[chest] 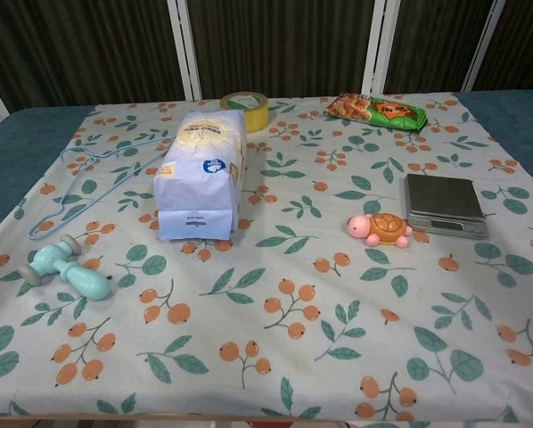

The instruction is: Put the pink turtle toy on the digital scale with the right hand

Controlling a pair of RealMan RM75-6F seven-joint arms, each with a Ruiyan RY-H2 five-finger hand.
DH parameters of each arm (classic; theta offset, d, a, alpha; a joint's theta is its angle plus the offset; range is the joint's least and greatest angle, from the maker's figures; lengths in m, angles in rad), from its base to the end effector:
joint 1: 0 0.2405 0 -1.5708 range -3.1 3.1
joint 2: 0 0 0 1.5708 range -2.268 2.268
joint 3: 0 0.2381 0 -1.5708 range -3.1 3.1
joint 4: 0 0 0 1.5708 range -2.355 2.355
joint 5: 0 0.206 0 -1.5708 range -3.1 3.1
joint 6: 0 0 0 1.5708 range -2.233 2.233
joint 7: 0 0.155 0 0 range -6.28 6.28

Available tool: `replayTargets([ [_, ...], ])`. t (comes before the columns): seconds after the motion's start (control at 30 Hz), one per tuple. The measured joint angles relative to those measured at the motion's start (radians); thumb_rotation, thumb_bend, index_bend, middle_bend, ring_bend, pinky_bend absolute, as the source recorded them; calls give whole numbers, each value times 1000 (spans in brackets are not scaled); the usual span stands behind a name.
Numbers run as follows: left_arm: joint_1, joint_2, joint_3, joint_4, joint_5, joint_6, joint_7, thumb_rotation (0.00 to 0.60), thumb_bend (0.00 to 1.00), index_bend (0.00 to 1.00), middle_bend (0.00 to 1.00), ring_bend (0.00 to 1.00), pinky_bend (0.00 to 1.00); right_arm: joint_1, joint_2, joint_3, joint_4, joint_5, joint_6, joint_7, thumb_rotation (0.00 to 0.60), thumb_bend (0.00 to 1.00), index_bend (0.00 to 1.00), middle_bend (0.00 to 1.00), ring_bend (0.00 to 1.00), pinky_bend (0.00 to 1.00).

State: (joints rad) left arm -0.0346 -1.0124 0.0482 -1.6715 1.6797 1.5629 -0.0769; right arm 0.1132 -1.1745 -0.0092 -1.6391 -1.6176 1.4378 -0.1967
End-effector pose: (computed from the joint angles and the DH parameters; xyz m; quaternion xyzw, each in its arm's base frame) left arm -0.2770 0.1537 0.1672 -0.6326 -0.3843 -0.4067 0.5355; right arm -0.2674 -0.1828 0.1143 0.6771 -0.3406 0.3558 0.5468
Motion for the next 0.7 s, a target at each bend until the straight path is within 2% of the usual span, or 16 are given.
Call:
replayTargets([
  [0.33, -8, -4, -2, 0, 0, -7, -3, 600, 469, 0, 26, 39, 93, 6, -8, 7, 10, 18, -13, -21, 600, 254, 8, 0, 0, 0],
  [0.5, -7, -2, -2, 5, -5, -7, -13, 600, 468, 0, 26, 38, 93, 47, -26, 35, 21, 56, -80, -69, 600, 272, 109, 0, 0, 0],
  [0.7, -9, -3, -10, 6, -30, -15, -10, 600, 469, 0, 26, 39, 94, 161, -56, 88, 53, 137, -262, -118, 600, 507, 292, 0, 0, 0],
])
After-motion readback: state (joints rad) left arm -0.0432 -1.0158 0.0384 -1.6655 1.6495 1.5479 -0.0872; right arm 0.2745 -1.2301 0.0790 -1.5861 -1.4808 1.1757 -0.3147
